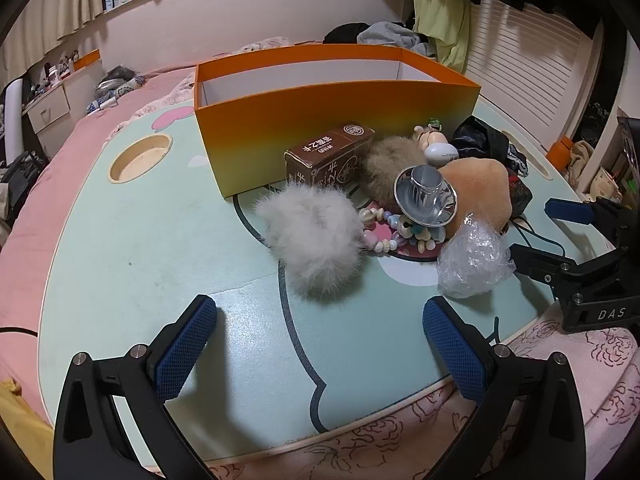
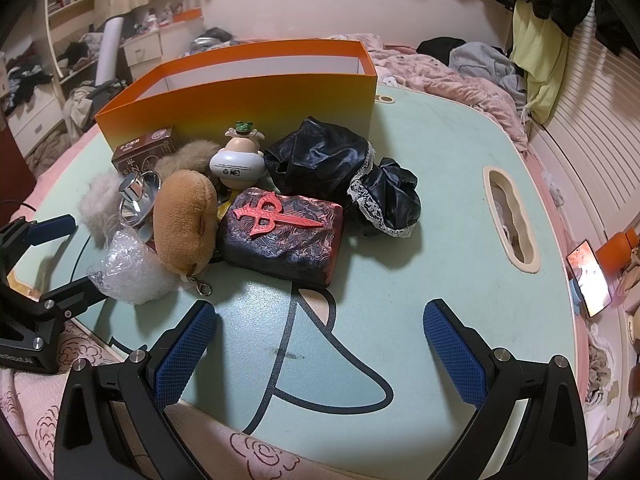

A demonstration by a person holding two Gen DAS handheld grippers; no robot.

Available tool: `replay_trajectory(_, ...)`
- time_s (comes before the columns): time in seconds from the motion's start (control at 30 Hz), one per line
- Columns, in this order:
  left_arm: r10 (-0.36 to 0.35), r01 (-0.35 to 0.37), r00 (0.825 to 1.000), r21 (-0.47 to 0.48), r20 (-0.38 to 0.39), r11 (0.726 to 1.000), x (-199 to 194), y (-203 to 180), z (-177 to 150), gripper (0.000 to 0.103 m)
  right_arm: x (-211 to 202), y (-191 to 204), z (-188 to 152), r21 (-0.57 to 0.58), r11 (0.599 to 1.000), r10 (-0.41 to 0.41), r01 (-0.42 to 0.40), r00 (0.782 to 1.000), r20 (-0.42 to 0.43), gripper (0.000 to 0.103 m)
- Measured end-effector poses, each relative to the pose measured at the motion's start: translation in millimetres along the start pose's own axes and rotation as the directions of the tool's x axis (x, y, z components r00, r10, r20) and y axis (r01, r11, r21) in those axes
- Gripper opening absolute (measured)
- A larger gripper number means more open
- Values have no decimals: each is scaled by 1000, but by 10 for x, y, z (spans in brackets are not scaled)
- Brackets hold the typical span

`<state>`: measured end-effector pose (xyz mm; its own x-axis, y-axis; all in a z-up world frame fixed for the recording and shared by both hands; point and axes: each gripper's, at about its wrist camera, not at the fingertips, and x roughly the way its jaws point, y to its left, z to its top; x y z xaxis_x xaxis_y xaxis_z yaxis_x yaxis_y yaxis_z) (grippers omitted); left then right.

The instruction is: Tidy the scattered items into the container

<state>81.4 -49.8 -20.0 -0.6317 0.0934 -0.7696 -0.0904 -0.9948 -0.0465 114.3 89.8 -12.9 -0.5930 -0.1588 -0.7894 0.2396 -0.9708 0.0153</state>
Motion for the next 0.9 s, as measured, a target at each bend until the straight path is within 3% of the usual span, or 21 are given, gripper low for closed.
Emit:
replay_trajectory(0.13,30,-30,1000,2,-10,1000,11,1,5,103,13,22,-16,-5,1000,5,-5,1000,6,103)
replay_trajectory(0.23,7,-7,1000,-17,-5,1000,-17,48,12,103,11,27,-19,6,1000,-4,4,1000,5,103)
replay_trajectory(0.47,-30,34,995,-46,94,998,-238,139,30,103,1,25,-35,9,1000,-6,6,1000,6,103)
replay_trajectory(0.67,-61,63,997,-36,52,997,-144,150,111,103,-22,24,-34,12,1000,-6,6,1000,10,103)
replay_trajectory(0.9,-121,124,988,-20,99,992,-205,195,161,103,-211,-106,-21,72,994,78,-84,993,90,103)
